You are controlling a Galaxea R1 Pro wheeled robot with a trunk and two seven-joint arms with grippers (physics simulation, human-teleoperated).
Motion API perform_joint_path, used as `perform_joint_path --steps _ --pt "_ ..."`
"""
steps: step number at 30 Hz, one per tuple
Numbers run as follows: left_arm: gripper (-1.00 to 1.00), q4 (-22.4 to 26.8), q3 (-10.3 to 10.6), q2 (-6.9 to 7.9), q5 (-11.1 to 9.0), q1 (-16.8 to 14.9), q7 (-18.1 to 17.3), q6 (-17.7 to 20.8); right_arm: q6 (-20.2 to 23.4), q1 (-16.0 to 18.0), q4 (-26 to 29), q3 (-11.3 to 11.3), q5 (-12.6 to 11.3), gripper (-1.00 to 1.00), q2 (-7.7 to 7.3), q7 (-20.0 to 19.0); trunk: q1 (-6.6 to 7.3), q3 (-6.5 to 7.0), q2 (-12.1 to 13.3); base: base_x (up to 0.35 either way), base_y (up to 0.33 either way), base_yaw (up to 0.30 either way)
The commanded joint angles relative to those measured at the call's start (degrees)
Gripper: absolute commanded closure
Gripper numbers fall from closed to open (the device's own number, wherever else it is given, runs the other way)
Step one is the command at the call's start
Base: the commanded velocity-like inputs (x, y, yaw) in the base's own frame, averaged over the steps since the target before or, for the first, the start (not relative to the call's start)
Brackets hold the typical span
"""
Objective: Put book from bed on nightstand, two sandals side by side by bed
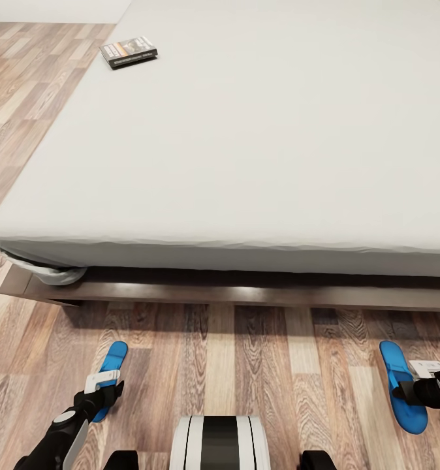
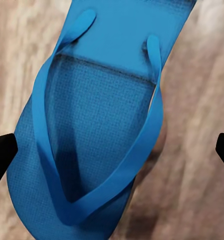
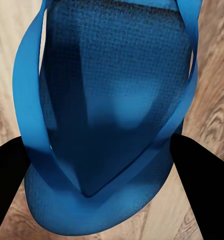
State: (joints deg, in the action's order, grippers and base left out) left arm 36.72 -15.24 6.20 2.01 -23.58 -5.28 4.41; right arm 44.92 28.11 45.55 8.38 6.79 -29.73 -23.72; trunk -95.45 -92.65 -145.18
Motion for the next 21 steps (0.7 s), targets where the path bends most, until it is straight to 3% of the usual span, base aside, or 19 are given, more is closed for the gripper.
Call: perform_joint_path --steps 1,21 --pt "-1.00 0.11 -0.32 -0.05 0.22 -0.02 -0.46 0.35 0.17 0.02 0.06 0.15 0.60 1.00 0.02 -0.54 0.01 -0.03 -0.01 0.000 0.000 0.000" --pt "-1.00 1.95 -0.19 -0.24 0.26 -0.02 -0.52 0.38 0.17 0.02 0.06 0.15 0.60 1.00 0.02 -0.54 0.01 -0.03 -0.01 0.000 0.000 0.000"
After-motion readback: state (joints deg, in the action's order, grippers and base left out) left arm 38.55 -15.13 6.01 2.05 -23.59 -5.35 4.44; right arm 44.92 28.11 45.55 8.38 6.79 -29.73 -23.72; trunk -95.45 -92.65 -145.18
